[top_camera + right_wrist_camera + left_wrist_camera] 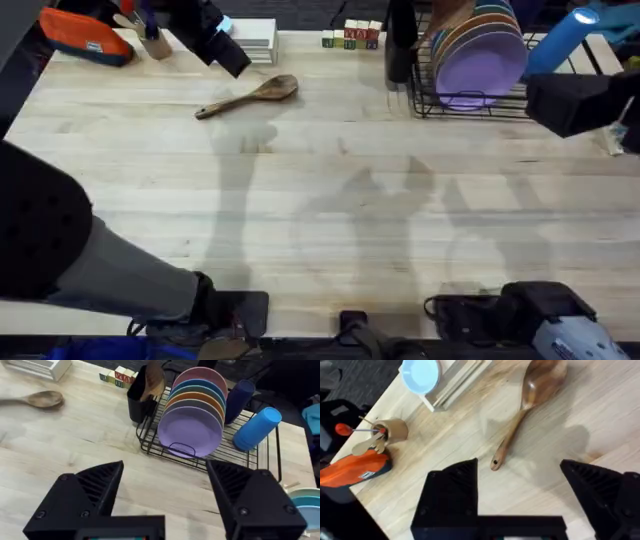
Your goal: Pick up the spoon on the table one by one and put them onto the rack
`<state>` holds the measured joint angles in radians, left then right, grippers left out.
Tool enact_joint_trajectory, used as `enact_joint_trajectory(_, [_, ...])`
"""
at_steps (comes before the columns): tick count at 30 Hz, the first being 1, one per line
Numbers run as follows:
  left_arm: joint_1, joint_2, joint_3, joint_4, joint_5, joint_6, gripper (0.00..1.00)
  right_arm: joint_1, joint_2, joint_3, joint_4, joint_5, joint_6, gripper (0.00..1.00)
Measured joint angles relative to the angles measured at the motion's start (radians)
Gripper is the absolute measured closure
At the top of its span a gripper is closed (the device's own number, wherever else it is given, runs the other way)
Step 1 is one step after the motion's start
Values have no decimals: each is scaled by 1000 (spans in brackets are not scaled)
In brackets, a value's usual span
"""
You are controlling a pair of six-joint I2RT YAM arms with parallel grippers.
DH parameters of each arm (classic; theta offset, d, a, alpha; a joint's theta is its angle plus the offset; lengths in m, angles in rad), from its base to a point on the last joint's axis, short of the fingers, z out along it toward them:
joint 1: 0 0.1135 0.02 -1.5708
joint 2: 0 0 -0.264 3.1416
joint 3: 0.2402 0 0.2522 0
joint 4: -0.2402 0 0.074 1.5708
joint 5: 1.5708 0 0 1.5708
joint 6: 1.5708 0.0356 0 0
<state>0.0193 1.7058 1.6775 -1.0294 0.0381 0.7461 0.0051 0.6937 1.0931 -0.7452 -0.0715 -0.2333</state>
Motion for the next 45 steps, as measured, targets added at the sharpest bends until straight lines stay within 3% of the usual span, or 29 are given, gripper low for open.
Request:
enact_joint_trajectory(10, [0,0,0,27,-17,11,6,0,0,0,0,0,0,8])
enact_joint_trajectory(16, [0,23,0,35,-5,60,7,0,0,0,0,0,0,8])
enact_joint_trajectory(45, [1,432,0,110,61,94,8,0,0,0,0,0,0,8])
